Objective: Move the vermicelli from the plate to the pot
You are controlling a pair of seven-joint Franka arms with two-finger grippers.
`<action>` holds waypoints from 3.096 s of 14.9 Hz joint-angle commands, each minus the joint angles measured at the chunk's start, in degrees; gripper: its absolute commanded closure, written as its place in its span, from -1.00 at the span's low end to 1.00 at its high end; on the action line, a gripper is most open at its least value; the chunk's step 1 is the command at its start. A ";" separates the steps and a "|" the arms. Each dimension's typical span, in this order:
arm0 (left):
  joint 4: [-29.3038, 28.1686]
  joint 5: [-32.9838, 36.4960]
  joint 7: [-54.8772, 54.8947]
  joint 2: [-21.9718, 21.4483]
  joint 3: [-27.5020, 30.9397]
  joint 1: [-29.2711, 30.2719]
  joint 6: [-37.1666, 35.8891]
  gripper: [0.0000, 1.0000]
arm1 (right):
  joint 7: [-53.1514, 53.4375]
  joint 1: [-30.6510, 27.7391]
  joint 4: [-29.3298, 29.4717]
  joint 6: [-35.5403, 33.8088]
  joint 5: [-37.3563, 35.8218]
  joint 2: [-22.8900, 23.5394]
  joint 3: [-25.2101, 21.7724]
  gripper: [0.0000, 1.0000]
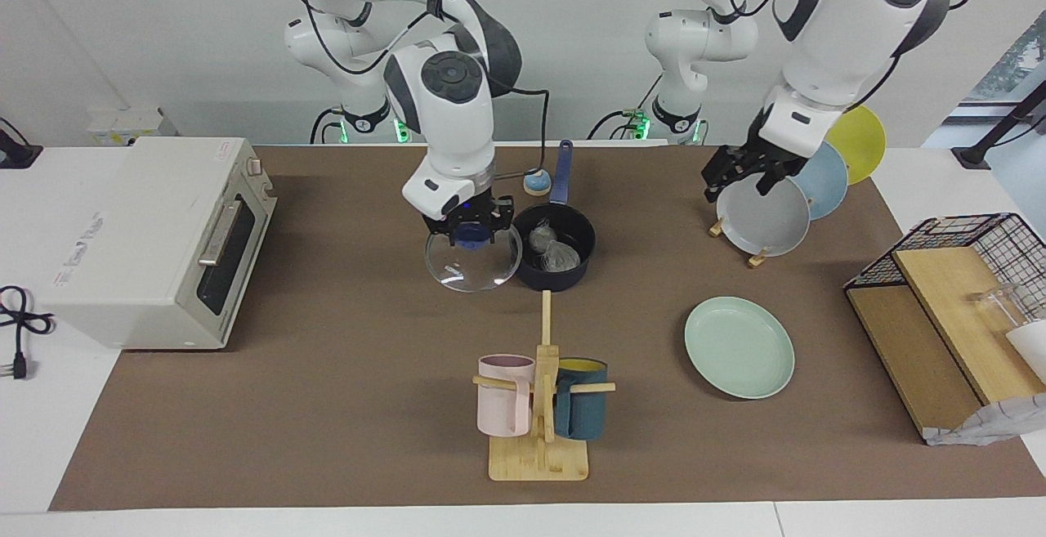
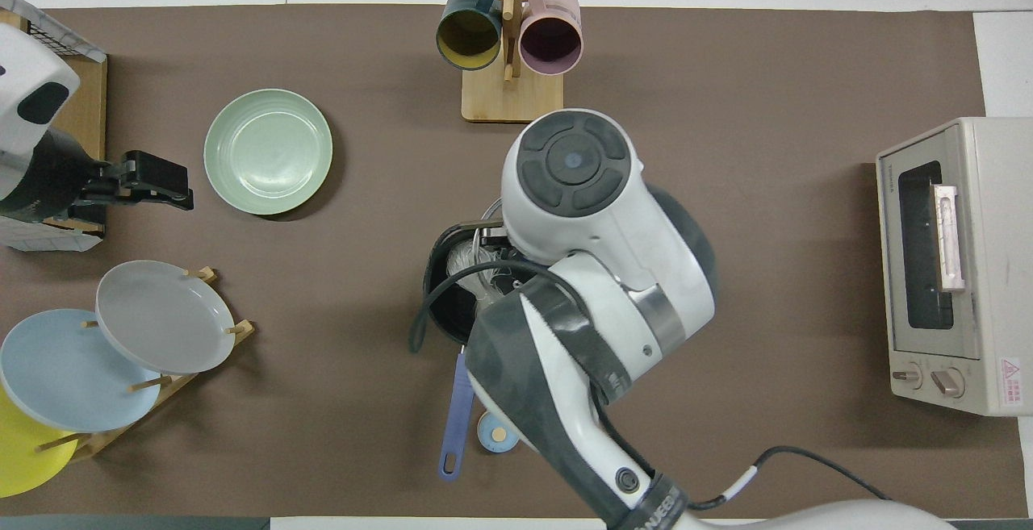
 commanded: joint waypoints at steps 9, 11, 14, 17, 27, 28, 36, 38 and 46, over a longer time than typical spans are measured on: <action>-1.19 5.04 0.57 -2.01 -1.11 -0.17 -1.28 -1.00 | 5.94 6.15 -0.93 5.53 -2.74 3.59 -0.15 0.39; -1.19 4.78 0.75 -2.53 -1.38 0.36 -1.20 -1.00 | 6.64 6.33 -1.37 5.98 -2.74 4.03 -0.07 0.39; -1.36 4.69 0.92 -2.45 -1.11 0.36 -0.93 -1.00 | 6.82 6.24 -1.90 5.98 -2.83 4.39 -0.07 0.38; -1.71 4.69 0.92 -2.53 -1.02 0.36 -0.76 -1.00 | 7.00 6.24 -2.34 5.98 -2.48 4.30 -0.07 0.38; -2.15 4.34 0.92 -2.71 -1.20 0.01 -0.66 -1.00 | 8.93 6.33 -2.96 8.09 -2.12 4.65 -0.07 0.37; -2.15 4.16 1.36 -2.80 -0.85 0.36 -1.02 -1.00 | 8.85 6.33 -2.96 8.09 -2.12 4.65 -0.07 0.37; -1.80 2.58 1.71 -2.62 -0.94 0.36 -0.40 -1.00 | 8.50 5.28 -2.26 6.77 -2.30 4.04 -0.07 -1.00; -1.80 2.32 1.71 -2.62 -0.85 0.45 -0.40 -1.00 | 8.32 3.44 -1.56 5.20 -2.30 2.20 -0.42 -1.00; -1.98 2.32 7.50 -2.62 -0.85 1.15 -0.23 -1.00 | -9.06 -11.85 3.90 -12.90 -2.21 -7.90 -0.77 -1.00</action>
